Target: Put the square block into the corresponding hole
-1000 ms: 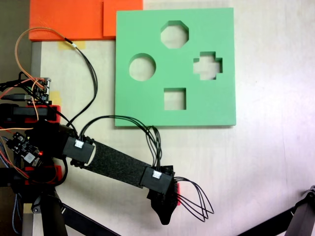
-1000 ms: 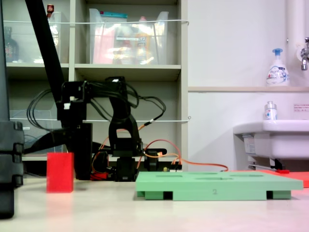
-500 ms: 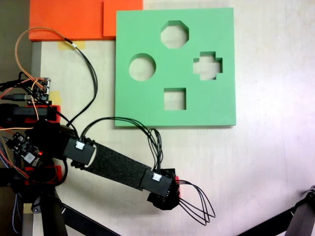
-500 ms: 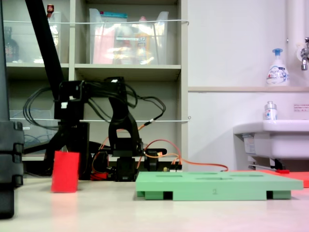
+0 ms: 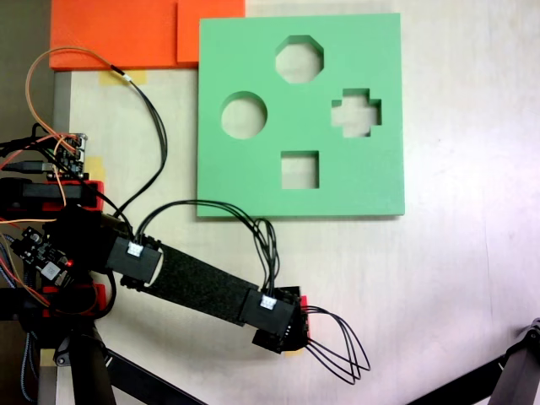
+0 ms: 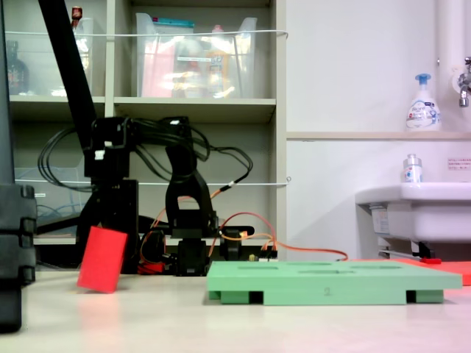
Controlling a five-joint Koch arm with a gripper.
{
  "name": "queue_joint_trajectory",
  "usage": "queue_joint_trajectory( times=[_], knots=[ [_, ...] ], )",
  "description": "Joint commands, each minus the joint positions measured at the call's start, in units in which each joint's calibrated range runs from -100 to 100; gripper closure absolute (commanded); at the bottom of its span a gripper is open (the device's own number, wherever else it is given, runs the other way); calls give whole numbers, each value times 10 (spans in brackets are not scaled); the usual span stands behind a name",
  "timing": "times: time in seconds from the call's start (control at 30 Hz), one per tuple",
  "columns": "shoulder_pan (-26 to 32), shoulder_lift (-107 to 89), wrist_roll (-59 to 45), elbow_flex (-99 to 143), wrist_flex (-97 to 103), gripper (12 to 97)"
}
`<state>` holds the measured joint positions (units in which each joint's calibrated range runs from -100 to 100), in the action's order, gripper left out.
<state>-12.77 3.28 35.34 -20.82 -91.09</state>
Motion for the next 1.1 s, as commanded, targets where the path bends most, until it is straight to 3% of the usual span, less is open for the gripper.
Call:
queue_joint_trajectory(
  times=[0.0, 0.5, 0.73, 0.9, 1.07],
  knots=[
    [-3, -8, 1, -7, -3, 874],
    [17, -226, 40, -31, -89, 874],
    [123, -351, 128, -65, -89, 873],
    [211, -316, 202, -124, -89, 873],
    [259, -263, 235, -153, -89, 873]
  ],
)
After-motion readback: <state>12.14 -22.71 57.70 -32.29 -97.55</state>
